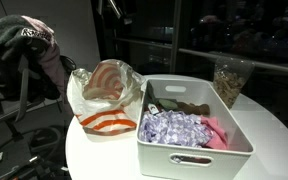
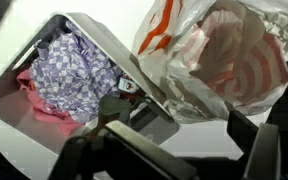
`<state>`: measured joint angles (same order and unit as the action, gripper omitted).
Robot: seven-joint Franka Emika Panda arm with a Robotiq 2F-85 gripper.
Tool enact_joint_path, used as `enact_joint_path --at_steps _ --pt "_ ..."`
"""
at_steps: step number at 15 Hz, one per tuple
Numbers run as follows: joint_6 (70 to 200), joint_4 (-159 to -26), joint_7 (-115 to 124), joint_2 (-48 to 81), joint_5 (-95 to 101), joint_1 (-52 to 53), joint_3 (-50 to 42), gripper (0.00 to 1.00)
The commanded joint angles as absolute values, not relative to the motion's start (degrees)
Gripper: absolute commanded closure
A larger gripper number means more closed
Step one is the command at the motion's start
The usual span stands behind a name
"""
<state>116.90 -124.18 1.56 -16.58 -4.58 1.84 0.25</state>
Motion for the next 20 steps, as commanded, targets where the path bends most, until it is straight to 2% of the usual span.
enact_joint_path --at_steps 1,8,17,20 --pt "119.37 -117.36 -0.28 -6.89 -9.38 0.2 -3.02 0.0" --pt "126.85 -108.54 2.11 12.02 -8.58 -2.27 -3.68 0.0" --pt "126.08 -100.67 -0.04 29.62 -8.74 -2.59 -1.39 0.0" --pt "131.9 -98.51 -1.06 34.33 -6.0 -1.44 -1.1 0.0"
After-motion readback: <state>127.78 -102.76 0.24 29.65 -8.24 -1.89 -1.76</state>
